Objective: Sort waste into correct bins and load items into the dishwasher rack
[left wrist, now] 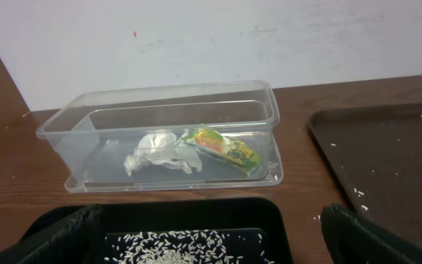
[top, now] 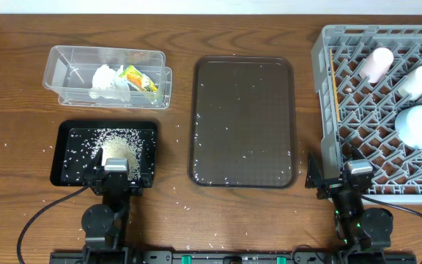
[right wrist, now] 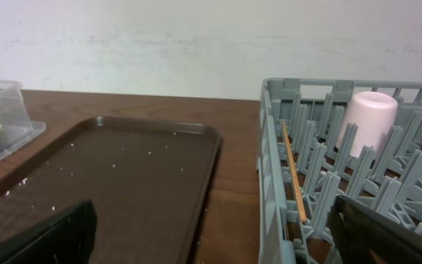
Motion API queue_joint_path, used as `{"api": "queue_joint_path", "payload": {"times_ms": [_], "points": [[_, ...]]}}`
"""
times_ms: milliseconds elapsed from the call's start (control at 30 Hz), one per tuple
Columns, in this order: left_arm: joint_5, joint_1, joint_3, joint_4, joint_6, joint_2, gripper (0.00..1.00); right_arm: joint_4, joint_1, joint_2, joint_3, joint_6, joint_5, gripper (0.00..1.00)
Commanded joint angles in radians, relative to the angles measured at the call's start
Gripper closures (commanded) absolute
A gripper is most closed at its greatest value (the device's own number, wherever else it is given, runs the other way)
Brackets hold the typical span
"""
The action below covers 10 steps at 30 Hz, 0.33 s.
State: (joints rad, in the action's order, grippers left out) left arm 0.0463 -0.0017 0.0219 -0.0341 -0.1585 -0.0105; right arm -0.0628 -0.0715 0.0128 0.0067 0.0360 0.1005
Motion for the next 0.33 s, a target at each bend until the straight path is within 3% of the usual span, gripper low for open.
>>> {"api": "queue_joint_path", "payload": {"times_ms": [0, 300], "points": [[-0.013, 0.005, -0.018, -0.035, -0.013, 0.006, 0.04, -0.005, 0.012, -0.008, -0.001, -0.018, -0.006, 0.01], [-0.013, 0.004, -0.018, -0.035, -0.013, 0.006, 0.04, -0.005, 0.012, -0.008, -0.001, -0.018, -0.006, 0.01]]}}
